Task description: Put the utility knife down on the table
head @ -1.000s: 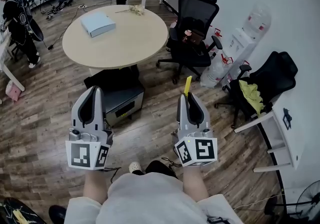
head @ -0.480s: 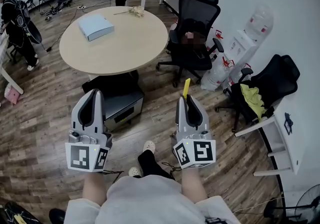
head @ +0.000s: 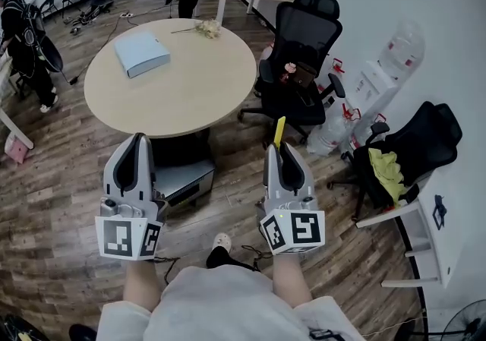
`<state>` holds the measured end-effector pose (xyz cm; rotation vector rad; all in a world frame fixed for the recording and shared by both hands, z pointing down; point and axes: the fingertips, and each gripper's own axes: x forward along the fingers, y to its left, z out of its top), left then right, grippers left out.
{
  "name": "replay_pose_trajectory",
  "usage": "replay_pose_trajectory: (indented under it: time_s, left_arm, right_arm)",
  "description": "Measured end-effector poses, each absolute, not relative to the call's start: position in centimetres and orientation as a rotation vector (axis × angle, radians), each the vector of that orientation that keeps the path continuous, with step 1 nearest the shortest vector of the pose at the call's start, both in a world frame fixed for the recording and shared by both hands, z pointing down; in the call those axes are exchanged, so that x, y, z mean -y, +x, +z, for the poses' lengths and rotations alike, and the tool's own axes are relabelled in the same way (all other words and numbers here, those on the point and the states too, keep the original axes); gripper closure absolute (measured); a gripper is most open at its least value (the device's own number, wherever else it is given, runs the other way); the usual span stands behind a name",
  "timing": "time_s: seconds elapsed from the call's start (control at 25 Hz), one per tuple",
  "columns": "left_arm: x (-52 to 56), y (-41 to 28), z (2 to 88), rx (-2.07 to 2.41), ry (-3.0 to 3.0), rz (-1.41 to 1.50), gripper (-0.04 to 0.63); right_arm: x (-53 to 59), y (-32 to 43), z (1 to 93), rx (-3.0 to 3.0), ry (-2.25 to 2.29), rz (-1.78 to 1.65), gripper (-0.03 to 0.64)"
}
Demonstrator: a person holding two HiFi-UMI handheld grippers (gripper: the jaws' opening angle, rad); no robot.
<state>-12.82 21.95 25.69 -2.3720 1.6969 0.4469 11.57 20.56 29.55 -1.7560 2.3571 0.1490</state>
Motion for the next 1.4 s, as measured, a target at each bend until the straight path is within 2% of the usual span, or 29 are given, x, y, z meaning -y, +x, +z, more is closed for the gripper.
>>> replay_pose_trajectory:
  time_s: [0.72, 1.4]
  left_arm:
    - [-10.1, -6.8, 26.0, -1.759, -2.308, 0.439, 0.584]
    - [1.5, -8.1, 26.0, -1.73, -2.342, 0.414, 0.584]
  right_arm:
    - [-6.2, 16.7, 30.6, -2.418, -1.632, 0.107, 0.543]
    - [4.7, 14.6, 31.0, -2.422, -1.642, 0.087, 0.543]
